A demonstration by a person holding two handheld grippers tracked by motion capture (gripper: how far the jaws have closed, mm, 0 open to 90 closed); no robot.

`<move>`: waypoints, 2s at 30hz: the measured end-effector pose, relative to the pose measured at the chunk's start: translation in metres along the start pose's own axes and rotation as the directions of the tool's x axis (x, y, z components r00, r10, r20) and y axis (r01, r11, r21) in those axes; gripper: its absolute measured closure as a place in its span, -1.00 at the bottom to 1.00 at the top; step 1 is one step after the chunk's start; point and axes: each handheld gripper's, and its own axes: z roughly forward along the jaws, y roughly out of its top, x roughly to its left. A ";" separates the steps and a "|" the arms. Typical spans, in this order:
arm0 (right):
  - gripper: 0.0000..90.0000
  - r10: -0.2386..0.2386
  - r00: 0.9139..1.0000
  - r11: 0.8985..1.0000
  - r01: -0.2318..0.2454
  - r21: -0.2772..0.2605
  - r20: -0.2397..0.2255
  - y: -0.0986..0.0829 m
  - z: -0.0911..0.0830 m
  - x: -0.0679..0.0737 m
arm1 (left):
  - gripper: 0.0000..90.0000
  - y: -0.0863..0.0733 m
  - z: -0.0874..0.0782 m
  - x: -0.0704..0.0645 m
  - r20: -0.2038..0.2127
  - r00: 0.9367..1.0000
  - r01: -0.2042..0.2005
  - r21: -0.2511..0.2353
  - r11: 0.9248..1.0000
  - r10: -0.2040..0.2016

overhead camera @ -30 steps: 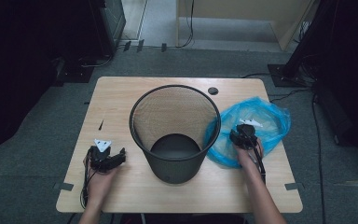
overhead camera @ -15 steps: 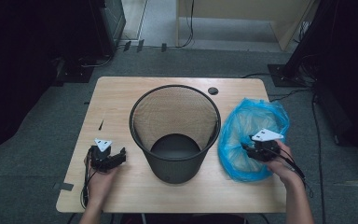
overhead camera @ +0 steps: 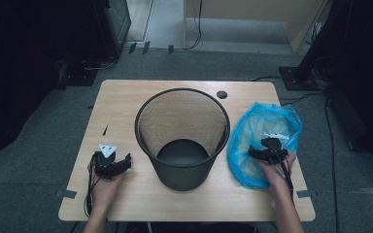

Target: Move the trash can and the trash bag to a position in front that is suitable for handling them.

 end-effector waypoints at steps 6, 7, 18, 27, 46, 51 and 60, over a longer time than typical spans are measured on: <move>0.23 -0.036 0.998 0.995 0.031 -0.097 -0.054 -0.012 -0.006 0.004 | -0.37 0.000 0.000 0.000 0.003 1.000 -0.002 -0.001 1.000 0.002; 0.37 -0.045 0.996 0.993 0.037 -0.113 -0.075 -0.014 -0.007 0.004 | -0.37 0.000 0.000 0.000 0.004 1.000 -0.002 -0.001 1.000 0.002; 0.16 -0.142 0.954 0.983 0.106 -0.148 -0.264 -0.022 -0.030 -0.004 | -0.37 0.000 0.000 0.000 0.009 1.000 -0.004 -0.001 1.000 0.004; -0.67 0.004 0.991 0.997 -0.015 -0.079 -0.135 -0.020 -0.032 0.001 | -0.37 0.000 0.000 0.000 0.012 1.000 -0.005 -0.002 1.000 0.005; 0.85 -0.084 0.991 0.982 0.065 -0.178 -0.103 -0.033 -0.022 0.011 | -0.37 0.000 0.000 0.000 0.012 1.000 -0.006 -0.002 1.000 0.006; 0.85 -0.087 0.990 0.964 0.054 -0.260 -0.115 -0.028 -0.037 0.011 | -0.37 0.000 0.000 0.000 0.011 1.000 -0.005 -0.003 1.000 0.005; 0.85 -0.127 0.986 0.920 0.075 -0.384 -0.112 -0.011 -0.075 0.010 | -0.37 0.000 0.000 0.000 0.011 1.000 -0.004 -0.002 1.000 0.004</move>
